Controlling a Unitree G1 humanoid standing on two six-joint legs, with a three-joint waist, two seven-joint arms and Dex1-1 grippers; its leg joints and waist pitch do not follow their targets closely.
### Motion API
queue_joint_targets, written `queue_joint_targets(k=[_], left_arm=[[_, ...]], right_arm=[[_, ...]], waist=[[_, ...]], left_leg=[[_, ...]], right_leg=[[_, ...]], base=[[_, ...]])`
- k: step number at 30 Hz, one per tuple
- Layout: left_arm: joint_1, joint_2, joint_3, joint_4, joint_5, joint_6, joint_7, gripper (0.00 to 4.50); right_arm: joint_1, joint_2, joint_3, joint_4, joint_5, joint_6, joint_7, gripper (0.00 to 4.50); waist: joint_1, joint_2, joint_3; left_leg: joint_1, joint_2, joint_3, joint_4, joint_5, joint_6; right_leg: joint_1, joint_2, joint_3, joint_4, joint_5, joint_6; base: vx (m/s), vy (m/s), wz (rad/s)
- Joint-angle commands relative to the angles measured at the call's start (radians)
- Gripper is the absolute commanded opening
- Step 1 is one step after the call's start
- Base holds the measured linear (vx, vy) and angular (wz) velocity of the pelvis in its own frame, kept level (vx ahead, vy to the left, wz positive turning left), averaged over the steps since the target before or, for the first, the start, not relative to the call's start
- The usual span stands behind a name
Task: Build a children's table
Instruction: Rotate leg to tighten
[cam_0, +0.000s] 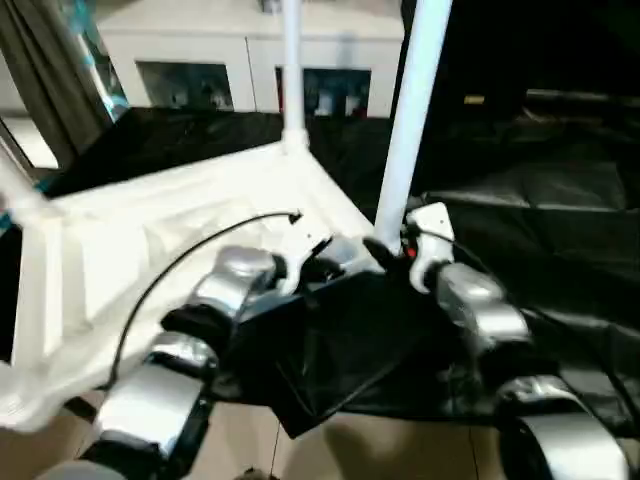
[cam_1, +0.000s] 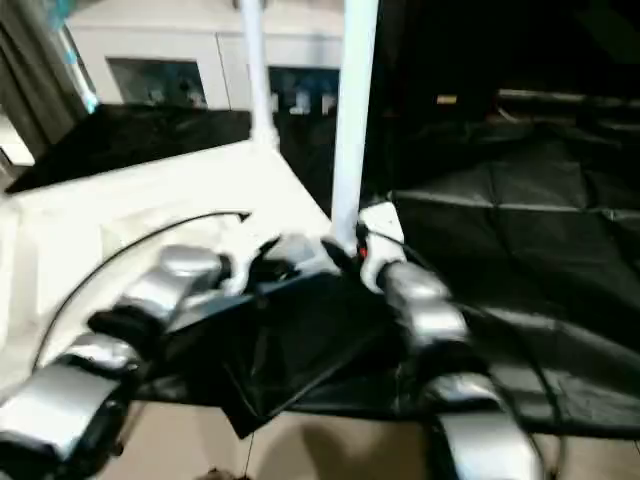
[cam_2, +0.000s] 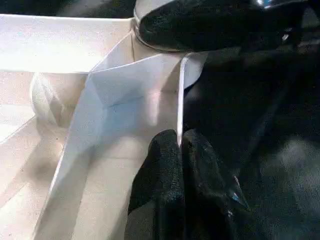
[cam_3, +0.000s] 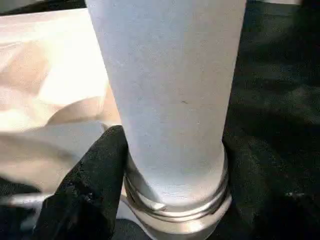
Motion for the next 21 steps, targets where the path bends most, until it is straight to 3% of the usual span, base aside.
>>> queue_joint_targets(k=[1,8,11,14,15,17,21], left_arm=[[-0.026,-0.059,0.005,0.006,-0.007,-0.002,0.056,0.0],[0.003,-0.027,-0.022,-0.036,-0.017,-0.046,-0.083,0.0],[0.032,0.027,-0.051,-0.072,-0.017,-0.044,-0.216,0.0],[0.045,0.055,-0.063,-0.084,-0.015,-0.06,-0.272,0.0],[0.05,0.066,-0.065,-0.089,-0.017,-0.061,-0.296,0.0],[0.056,0.082,-0.07,-0.1,-0.02,-0.063,-0.335,0.0],[0.077,0.133,-0.096,-0.137,-0.021,-0.056,-0.455,0.0]], right_arm=[[0.004,0.091,0.06,0.046,-0.009,0.019,0.057,3.21],[0.014,0.051,0.096,-0.001,-0.007,-0.012,0.211,3.83],[0.049,-0.023,0.112,-0.086,0.032,-0.02,0.394,3.83],[0.07,-0.063,0.118,-0.134,0.062,0.001,0.497,3.83],[0.078,-0.082,0.123,-0.154,0.071,0.009,0.538,3.59],[0.087,-0.108,0.129,-0.173,0.075,0.018,0.584,3.52],[0.103,-0.179,0.138,-0.195,0.074,0.025,0.699,3.21]], waist=[[-0.007,-0.01,-0.056],[-0.008,-0.013,-0.06],[-0.001,-0.015,-0.063],[0.003,-0.011,-0.07],[0.005,-0.012,-0.074],[0.008,-0.011,-0.074],[0.015,-0.007,-0.073]], left_leg=[[0.038,0.058,-0.041,-0.081,-0.385,-0.012],[0.028,0.06,-0.041,-0.084,-0.36,0.009],[0.022,0.061,-0.037,-0.08,-0.295,0.04],[0.012,0.064,-0.033,-0.071,-0.207,0.084],[0.013,0.063,-0.031,-0.067,-0.18,0.098],[0.013,0.065,-0.029,-0.063,-0.154,0.115],[0.017,0.068,-0.028,-0.063,-0.171,0.113]], right_leg=[[0.018,-0.072,0.042,-0.1,-0.437,-0.18],[0.027,-0.073,0.043,-0.092,-0.366,-0.192],[0.037,-0.073,0.043,-0.084,-0.288,-0.212],[0.043,-0.07,0.039,-0.063,-0.165,-0.247],[0.046,-0.068,0.037,-0.059,-0.12,-0.26],[0.043,-0.067,0.036,-0.053,-0.072,-0.282],[0.039,-0.066,0.036,-0.055,-0.091,-0.295]], base=[[0.0,0.0,0.0],[0.0,0.0,0.0],[0.0,0.0,0.0],[0.0,0.0,0.0],[0.0,0.0,0.0],[0.0,0.0,0.0],[0.0,0.0,0.0]])
